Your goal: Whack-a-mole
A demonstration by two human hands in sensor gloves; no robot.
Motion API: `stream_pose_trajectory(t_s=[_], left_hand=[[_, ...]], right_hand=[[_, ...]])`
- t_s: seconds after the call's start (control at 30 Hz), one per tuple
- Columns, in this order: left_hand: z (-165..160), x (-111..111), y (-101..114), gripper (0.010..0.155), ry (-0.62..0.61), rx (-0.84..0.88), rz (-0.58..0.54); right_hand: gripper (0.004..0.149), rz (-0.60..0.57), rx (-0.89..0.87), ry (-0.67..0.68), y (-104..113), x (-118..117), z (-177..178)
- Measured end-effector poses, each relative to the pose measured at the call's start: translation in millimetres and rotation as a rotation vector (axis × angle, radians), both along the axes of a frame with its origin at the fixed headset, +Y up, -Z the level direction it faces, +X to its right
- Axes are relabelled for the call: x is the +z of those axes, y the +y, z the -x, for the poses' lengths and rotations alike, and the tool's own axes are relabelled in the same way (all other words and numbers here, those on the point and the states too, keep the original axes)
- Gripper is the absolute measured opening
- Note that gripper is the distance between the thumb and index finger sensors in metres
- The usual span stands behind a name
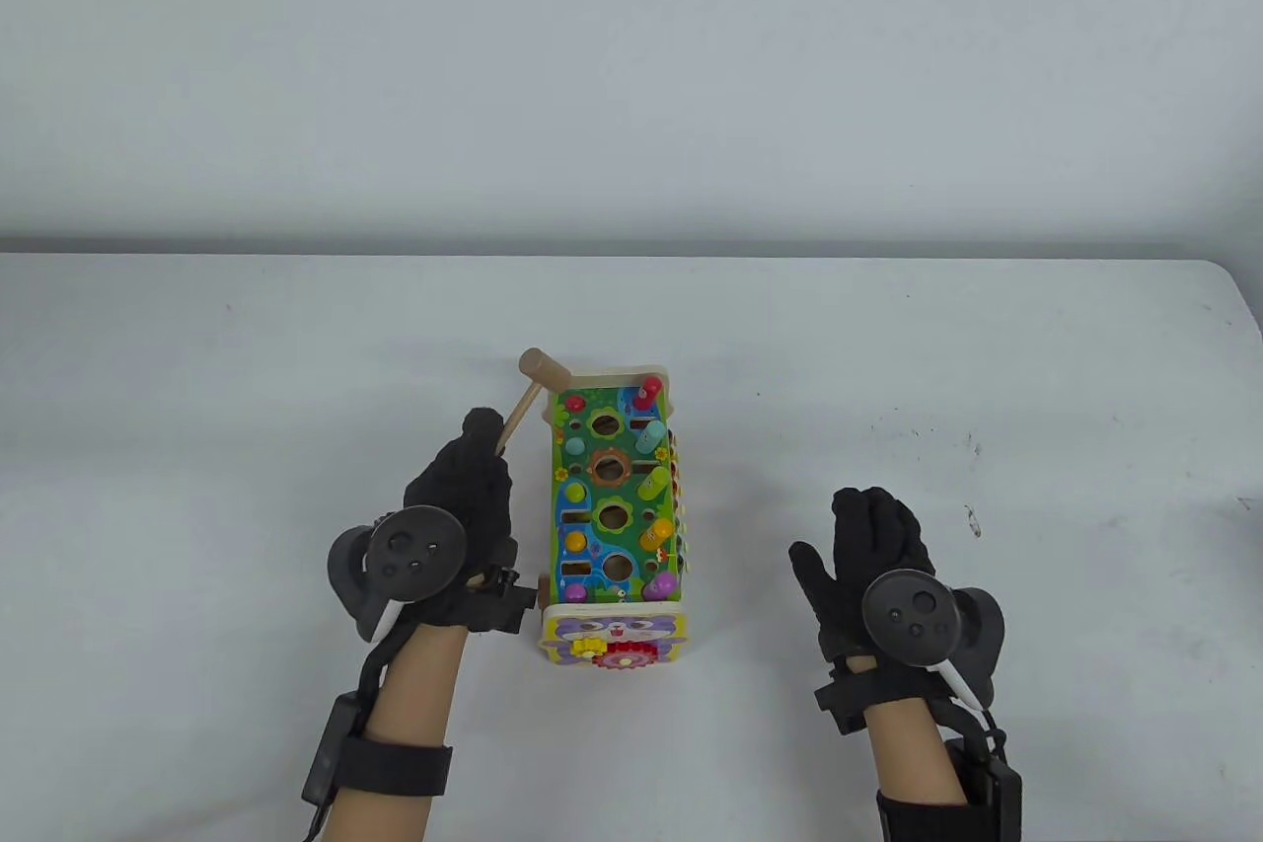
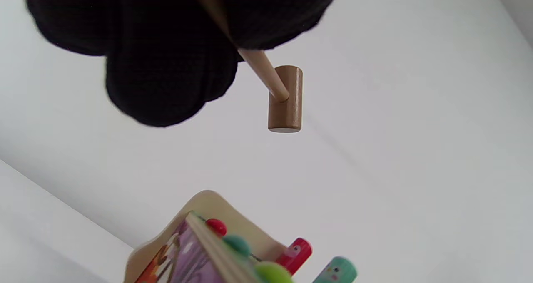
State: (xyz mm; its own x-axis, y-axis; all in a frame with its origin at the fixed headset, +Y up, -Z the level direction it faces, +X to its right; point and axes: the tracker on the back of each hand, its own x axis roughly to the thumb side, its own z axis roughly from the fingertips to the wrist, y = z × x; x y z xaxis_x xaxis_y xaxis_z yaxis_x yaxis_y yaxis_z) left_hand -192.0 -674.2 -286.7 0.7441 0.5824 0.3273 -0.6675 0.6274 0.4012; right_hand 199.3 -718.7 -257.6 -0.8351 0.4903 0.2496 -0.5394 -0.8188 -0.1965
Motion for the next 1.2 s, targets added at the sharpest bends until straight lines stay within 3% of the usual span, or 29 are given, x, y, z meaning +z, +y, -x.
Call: stream_pose_trajectory(t_s=[0.2,0.37,0.47,0.7,1.2], left_hand=[[13,29,-4,0.056,-0.051,0.074,0.013],[26,45,-29,0.056,-0.04,0.117,0.078],[34,47,-41,0.056,-0.038,0.135,0.124],[42,50,-47,0.056,-0.011,0.137,0.164],[59,27,-80,0.055,0.126,-0.139,0.512]], right_hand=[[0.071,-0.012,-0.017,0.029,4,4,6],[0.071,-0.012,-0.016,0.045,4,5,10],[0.07,-0.009,-0.011,0.047,4,5,11],[0.07,0.002,-0.012,0.048,4,6,12],[0.07,0.039,-0.01,0.034,3,5,11]])
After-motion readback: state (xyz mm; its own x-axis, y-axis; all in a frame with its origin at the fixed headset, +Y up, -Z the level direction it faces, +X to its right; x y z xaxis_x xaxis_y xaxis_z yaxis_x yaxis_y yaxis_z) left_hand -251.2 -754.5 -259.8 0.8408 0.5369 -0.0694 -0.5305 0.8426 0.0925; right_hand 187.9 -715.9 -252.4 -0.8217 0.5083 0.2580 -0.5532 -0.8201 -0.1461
